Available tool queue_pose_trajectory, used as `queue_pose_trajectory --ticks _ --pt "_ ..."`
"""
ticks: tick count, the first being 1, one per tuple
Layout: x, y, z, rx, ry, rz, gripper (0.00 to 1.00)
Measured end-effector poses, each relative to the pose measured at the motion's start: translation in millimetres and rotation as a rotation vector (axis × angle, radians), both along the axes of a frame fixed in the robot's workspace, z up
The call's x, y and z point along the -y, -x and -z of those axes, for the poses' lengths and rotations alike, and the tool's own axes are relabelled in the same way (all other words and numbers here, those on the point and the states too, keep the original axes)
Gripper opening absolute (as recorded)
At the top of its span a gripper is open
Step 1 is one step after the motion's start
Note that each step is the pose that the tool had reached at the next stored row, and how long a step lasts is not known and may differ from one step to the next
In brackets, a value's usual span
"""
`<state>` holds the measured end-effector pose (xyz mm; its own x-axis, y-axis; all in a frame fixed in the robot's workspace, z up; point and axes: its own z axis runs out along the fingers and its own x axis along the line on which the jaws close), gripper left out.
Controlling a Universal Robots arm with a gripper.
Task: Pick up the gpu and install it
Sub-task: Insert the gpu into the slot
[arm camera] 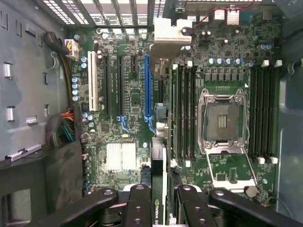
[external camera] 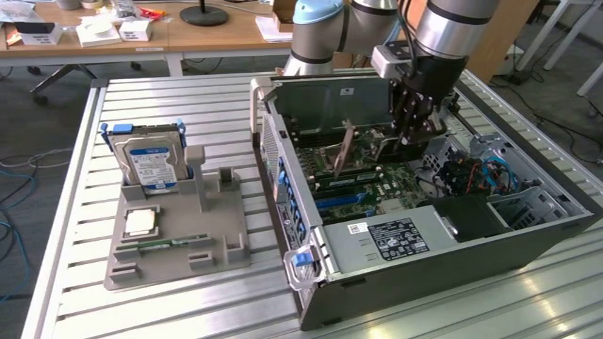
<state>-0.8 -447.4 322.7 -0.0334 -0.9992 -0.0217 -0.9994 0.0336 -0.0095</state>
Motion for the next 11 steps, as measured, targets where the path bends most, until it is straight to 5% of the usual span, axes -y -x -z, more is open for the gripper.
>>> queue_pose_trajectory --ticks 11 --pt "0.0 7.7 9.3 0.0092 -0.001 0.0 0.26"
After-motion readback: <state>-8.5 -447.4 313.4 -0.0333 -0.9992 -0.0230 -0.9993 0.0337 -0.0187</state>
